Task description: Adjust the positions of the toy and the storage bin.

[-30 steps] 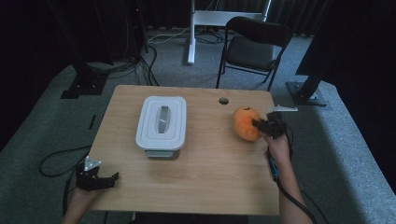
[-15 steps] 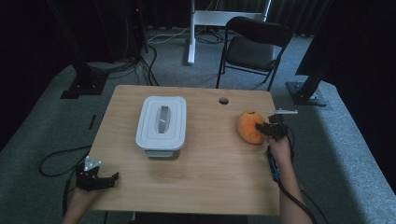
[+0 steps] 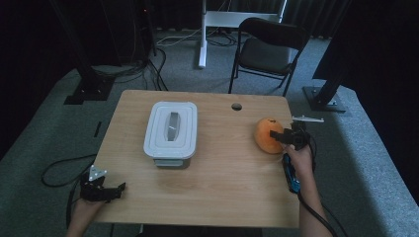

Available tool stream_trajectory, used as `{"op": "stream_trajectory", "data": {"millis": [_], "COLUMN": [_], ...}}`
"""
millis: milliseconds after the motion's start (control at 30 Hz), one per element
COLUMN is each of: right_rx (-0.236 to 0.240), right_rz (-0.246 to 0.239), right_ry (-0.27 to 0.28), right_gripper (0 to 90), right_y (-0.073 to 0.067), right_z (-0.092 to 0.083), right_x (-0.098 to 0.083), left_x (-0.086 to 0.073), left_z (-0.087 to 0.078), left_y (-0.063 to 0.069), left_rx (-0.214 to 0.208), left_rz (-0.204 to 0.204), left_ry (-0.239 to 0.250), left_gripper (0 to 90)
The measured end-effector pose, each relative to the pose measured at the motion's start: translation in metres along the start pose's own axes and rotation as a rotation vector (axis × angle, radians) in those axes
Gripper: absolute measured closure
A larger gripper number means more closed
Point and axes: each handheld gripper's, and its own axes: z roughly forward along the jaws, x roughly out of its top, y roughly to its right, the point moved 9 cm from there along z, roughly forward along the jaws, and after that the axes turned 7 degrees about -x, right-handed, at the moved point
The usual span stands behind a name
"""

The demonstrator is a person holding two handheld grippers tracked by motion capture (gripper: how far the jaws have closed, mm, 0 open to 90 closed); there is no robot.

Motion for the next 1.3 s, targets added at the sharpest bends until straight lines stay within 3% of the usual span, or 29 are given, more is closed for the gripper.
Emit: {"op": "stream_trajectory", "data": {"millis": [100,167,233,333,433,567,667,1000,1300], "right_rx": [-0.017,-0.024,0.005,0.018,0.034,0.061,0.079,0.133,0.168], "right_rz": [-0.053,-0.062,-0.050,-0.072,-0.099,-0.123,-0.136,-0.173,-0.155], "right_ry": [0.013,0.046,0.075,0.090,0.113,0.118,0.116,0.091,0.077], "right_gripper": [14.7,14.5,14.5,14.5,14.1,14.1,14.0,13.9,13.9], "right_y": [-0.006,-0.008,-0.013,-0.020,-0.030,-0.044,-0.055,-0.089,-0.110], "right_z": [0.000,-0.002,-0.005,-0.007,-0.007,-0.006,-0.003,0.012,0.027], "right_x": [0.002,0.005,0.010,0.013,0.015,0.015,0.015,0.009,0.002], "left_x": [0.001,0.001,0.002,0.004,0.009,0.014,0.019,0.039,0.056], "left_z": [0.000,0.000,0.000,-0.001,-0.003,-0.004,-0.002,0.013,0.027], "left_y": [-0.005,-0.008,-0.009,-0.010,-0.011,-0.011,-0.010,-0.010,-0.011], "left_rx": [0.029,0.035,0.035,0.046,0.029,0.037,0.008,0.006,0.013], "left_rz": [-0.035,-0.052,-0.052,-0.031,-0.050,-0.043,-0.034,-0.022,-0.014], "left_ry": [0.007,0.012,0.016,0.017,0.039,0.048,0.080,0.083,0.075], "left_gripper": [0.3,0.3,0.3,0.3,0.3,0.3,0.3,0.3,0.3]}}
